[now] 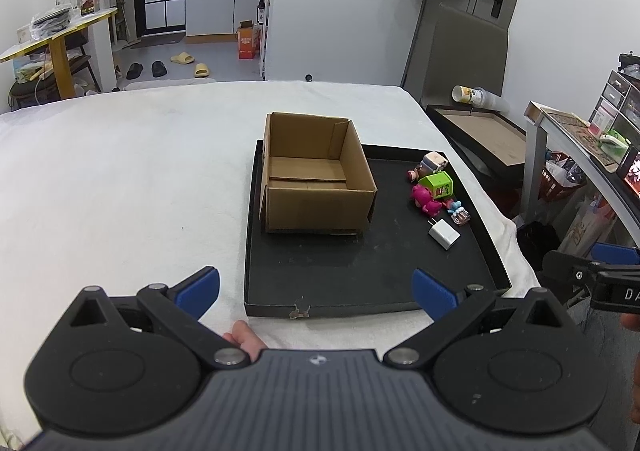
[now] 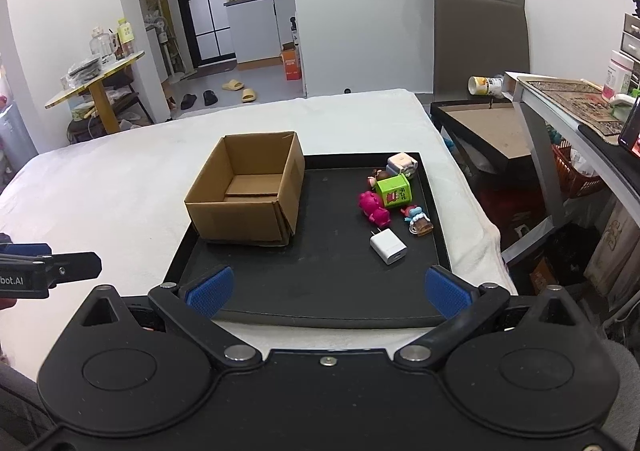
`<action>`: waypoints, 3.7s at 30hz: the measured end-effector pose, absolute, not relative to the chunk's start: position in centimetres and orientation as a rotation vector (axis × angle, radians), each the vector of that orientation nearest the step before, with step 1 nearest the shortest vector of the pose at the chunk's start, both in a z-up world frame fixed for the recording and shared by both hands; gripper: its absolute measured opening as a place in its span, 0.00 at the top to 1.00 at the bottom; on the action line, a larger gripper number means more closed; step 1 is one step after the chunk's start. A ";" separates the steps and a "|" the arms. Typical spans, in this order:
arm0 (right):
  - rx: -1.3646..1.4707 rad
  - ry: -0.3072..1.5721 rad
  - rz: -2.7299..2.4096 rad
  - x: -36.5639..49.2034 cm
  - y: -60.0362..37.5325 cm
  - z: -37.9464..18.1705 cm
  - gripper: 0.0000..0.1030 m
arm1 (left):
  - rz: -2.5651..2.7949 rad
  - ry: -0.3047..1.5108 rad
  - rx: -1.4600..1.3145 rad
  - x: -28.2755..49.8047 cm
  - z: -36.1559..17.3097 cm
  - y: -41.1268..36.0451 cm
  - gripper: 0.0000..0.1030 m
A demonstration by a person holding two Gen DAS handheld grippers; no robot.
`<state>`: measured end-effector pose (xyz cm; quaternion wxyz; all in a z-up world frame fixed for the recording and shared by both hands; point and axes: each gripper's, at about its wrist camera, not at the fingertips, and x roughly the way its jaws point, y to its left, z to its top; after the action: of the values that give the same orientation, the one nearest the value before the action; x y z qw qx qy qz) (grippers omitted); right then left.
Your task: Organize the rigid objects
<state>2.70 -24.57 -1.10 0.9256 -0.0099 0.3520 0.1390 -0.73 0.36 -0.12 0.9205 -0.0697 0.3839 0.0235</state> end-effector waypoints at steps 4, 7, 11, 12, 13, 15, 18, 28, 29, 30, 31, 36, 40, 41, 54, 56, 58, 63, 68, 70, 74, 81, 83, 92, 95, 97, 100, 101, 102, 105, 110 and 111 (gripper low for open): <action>-0.024 0.722 0.285 2.7 -24.6 -1.3 0.00 | 0.044 0.793 -0.142 -0.7 -0.2 0.3 0.01; -0.024 0.722 0.279 2.9 -24.6 -1.2 0.00 | 0.046 0.796 -0.142 -0.6 -0.3 0.2 0.01; -0.020 0.721 0.271 2.9 -24.8 -1.1 0.00 | 0.044 0.797 -0.142 -0.6 -0.2 0.2 0.01; -0.018 0.721 0.270 2.9 -24.9 -1.1 0.00 | 0.044 0.797 -0.142 -0.6 -0.2 0.2 0.01; -0.018 0.722 0.269 2.9 -24.9 -1.1 0.00 | 0.044 0.796 -0.141 -0.6 -0.3 0.2 0.01; -0.020 0.722 0.269 2.9 -24.9 -1.0 0.00 | 0.044 0.796 -0.143 -0.6 -0.3 0.2 0.01; -0.021 0.722 0.272 3.0 -25.0 -1.0 0.00 | 0.043 0.796 -0.141 -0.6 -0.3 0.2 0.01; -0.025 0.718 0.275 2.9 -24.9 -0.9 0.00 | 0.047 0.795 -0.144 -0.7 -0.3 0.2 0.01; -0.023 0.719 0.276 2.8 -24.9 -0.9 0.00 | 0.047 0.795 -0.146 -0.7 -0.3 0.2 0.01; -0.021 0.720 0.277 2.8 -24.9 -0.8 0.00 | 0.047 0.795 -0.147 -0.7 -0.2 0.1 0.01; -0.019 0.720 0.279 2.8 -24.9 -0.8 0.00 | 0.047 0.794 -0.145 -0.7 -0.2 0.1 0.01; -0.023 0.722 0.276 2.7 -24.8 -0.6 0.00 | 0.046 0.795 -0.146 -0.7 -0.2 0.1 0.01; -0.028 0.723 0.273 2.7 -24.8 -0.7 0.00 | 0.043 0.796 -0.146 -0.7 -0.2 0.0 0.01; -0.027 0.724 0.272 2.7 -24.9 -0.7 0.00 | 0.042 0.796 -0.145 -0.7 -0.1 0.0 0.01; -0.025 0.726 0.265 2.8 -24.9 -1.0 0.00 | 0.041 0.801 -0.149 -0.7 -0.2 0.4 0.01; -0.022 0.727 0.265 2.8 -25.0 -1.1 0.00 | 0.042 0.802 -0.150 -0.7 -0.2 0.4 0.01; -0.021 0.726 0.264 2.8 -25.0 -1.2 0.00 | 0.042 0.802 -0.151 -0.6 -0.3 0.4 0.01; -0.015 0.728 0.263 3.1 -24.9 -1.3 0.00 | 0.043 0.807 -0.156 -0.3 -0.7 0.7 0.01; -0.002 0.732 0.261 3.6 -24.9 -1.9 0.00 | 0.043 0.816 -0.164 0.3 -1.4 0.8 0.01; 0.002 0.736 0.259 3.9 -25.0 -2.2 0.00 | 0.045 0.818 -0.169 0.6 -1.6 0.9 0.01; 0.007 0.744 0.249 4.6 -25.1 -2.8 0.00 | 0.051 0.822 -0.160 1.3 -2.0 0.9 0.01; 0.011 0.751 0.220 6.0 -25.3 -3.6 0.00 | 0.058 0.827 -0.158 2.5 -2.5 0.9 0.01; 0.020 0.753 0.209 6.4 -25.5 -3.9 0.00 | 0.067 0.830 -0.161 2.8 -2.6 0.9 0.01; 0.031 0.757 0.227 7.9 -25.5 -4.9 0.00 | 0.086 0.806 -0.199 4.3 -2.6 1.5 0.03; 0.038 0.761 0.229 8.3 -25.5 -5.1 0.00 | 0.085 0.808 -0.205 4.9 -2.6 1.5 0.04; 0.040 0.765 0.227 8.5 -25.5 -5.3 0.00 | 0.084 0.816 -0.223 5.2 -2.7 1.6 0.05; 0.041 0.767 0.222 9.0 -25.6 -5.5 0.00 | 0.079 0.830 -0.236 5.8 -3.0 1.7 0.08; 0.042 0.768 0.218 9.2 -25.6 -5.6 0.00 | 0.076 0.833 -0.241 6.0 -3.0 1.8 0.08; 0.043 0.770 0.216 9.3 -25.6 -5.7 0.00 | 0.075 0.834 -0.242 6.1 -3.0 1.8 0.09; 0.047 0.770 0.215 9.8 -25.7 -6.0 0.00 | 0.079 0.827 -0.231 6.6 -3.0 1.8 0.10; 0.051 0.785 0.213 10.9 -25.7 -6.7 0.01 | 0.101 0.826 -0.237 7.6 -3.2 2.1 0.12; 0.052 0.787 0.213 11.1 -25.7 -6.9 0.02 | 0.103 0.825 -0.239 7.9 -3.2 2.2 0.13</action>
<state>11.13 -25.71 -6.85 0.9177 0.0254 0.3826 0.1037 7.92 2.23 -3.23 0.9078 -0.1157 0.4000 0.0501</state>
